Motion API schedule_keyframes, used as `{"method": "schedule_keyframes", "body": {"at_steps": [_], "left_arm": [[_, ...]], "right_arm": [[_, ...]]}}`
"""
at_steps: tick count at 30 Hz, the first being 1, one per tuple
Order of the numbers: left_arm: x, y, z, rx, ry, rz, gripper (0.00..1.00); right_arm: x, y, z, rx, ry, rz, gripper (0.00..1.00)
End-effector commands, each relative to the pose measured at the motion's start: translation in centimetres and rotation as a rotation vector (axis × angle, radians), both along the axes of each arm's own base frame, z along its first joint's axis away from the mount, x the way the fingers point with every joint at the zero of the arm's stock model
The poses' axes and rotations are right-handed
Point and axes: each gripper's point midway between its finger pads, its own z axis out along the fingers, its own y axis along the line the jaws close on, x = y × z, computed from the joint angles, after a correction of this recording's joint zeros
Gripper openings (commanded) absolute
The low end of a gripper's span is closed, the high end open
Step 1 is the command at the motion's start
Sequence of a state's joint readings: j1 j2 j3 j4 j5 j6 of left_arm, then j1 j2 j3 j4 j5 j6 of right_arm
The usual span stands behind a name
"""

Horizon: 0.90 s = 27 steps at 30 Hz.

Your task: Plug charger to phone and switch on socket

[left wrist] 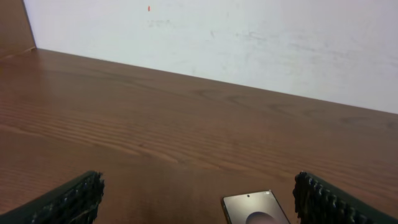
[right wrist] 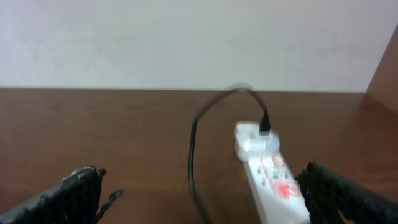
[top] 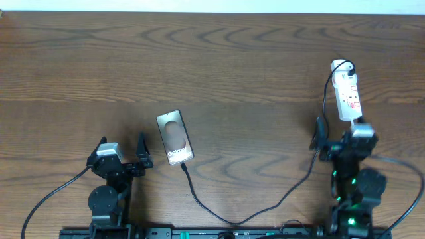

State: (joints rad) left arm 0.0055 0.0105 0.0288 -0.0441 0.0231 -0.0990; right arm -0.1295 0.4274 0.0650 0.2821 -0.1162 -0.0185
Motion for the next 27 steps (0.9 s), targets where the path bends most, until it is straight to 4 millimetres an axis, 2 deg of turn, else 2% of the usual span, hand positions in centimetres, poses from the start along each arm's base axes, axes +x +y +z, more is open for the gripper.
{"method": "schedule_keyframes", "body": {"at_steps": [1,6,7,11,27], "left_arm": [[0.0,0.3,-1.7,0.018,0.045,0.013,0.98],[0.0,0.3,-1.7,0.018,0.045,0.013,0.98],[0.0,0.3,-1.7,0.018,0.045,0.013,0.98],[0.0,0.3,-1.7,0.018,0.045,0.013,0.98],[0.0,0.3,-1.7,0.018,0.045,0.013,0.98]], "right_arm": [[-1.3,0.1,-2.5,0.006,0.044,-0.007,0.99],[-2.5,0.0,-3.3,0.008,0.069,-0.024,0.99],[-2.7,-0.2,-2.7,0.005,0.045,-0.032,0.99],[-2.8,-0.1,-1.9,0.0,0.008,-0.032,0.99],[-2.8,0.7,-1.5,-0.001,-0.009,0.001,0.99]]}}
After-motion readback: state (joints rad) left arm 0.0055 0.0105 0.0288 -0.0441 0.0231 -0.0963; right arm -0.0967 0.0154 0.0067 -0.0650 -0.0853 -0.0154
